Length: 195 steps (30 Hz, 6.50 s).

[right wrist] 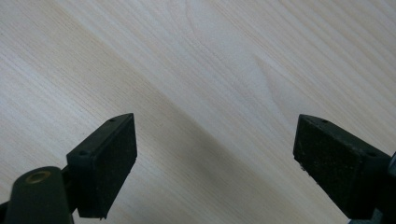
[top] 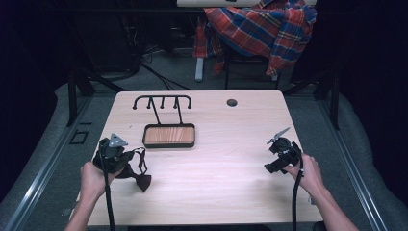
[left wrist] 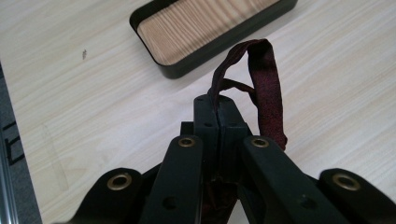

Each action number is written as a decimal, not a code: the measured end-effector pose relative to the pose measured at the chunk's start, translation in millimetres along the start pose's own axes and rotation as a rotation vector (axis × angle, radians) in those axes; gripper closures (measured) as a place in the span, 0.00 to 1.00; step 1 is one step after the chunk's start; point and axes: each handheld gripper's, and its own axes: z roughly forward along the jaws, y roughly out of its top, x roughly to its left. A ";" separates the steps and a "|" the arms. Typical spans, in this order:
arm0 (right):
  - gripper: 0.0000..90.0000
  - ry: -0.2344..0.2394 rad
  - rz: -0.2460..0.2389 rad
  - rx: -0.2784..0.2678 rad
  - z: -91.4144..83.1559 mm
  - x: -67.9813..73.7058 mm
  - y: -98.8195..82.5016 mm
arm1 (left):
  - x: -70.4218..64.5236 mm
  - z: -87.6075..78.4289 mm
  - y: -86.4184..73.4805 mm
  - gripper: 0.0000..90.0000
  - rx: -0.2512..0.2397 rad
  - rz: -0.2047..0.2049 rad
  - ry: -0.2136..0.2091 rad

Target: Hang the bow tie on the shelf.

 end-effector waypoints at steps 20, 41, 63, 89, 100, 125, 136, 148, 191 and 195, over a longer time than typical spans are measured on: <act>0.15 -0.011 -0.014 0.021 -0.2 -1.5 -0.2 | 13.5 -18.7 15.5 0.99 -0.073 -0.019 0.048; 0.15 -0.003 -0.006 0.016 0.3 -1.2 -0.7 | 26.5 -22.2 39.4 0.99 -0.119 -0.019 0.081; 0.15 0.000 -0.004 0.007 0.1 -0.1 -0.3 | 34.6 -22.0 63.2 0.99 -0.153 0.001 0.102; 0.15 -0.013 -0.003 0.006 -0.7 -0.9 -1.0 | 50.0 -13.6 101.4 0.99 -0.154 0.005 0.123; 0.15 -0.012 -0.010 0.024 0.1 -1.9 -0.6 | 57.3 -5.1 115.9 0.99 -0.123 0.011 0.138; 0.15 -0.012 -0.004 0.009 -0.2 -0.8 -1.7 | 76.8 22.8 127.4 0.99 -0.067 -0.010 0.182; 0.15 -0.006 0.001 0.003 0.2 -1.1 -2.0 | 83.7 32.0 119.3 0.99 -0.048 -0.027 0.181; 0.15 -0.013 -0.010 0.016 -0.4 -1.4 -1.6 | 86.2 42.2 106.9 0.98 -0.038 -0.038 0.154; 0.15 -0.020 -0.003 -0.008 -2.2 -4.3 -4.0 | 87.0 42.2 88.5 0.22 -0.042 -0.086 0.093; 0.15 -0.007 0.003 -0.012 -2.9 -4.1 -6.7 | 84.1 40.5 86.8 0.18 -0.048 -0.093 0.098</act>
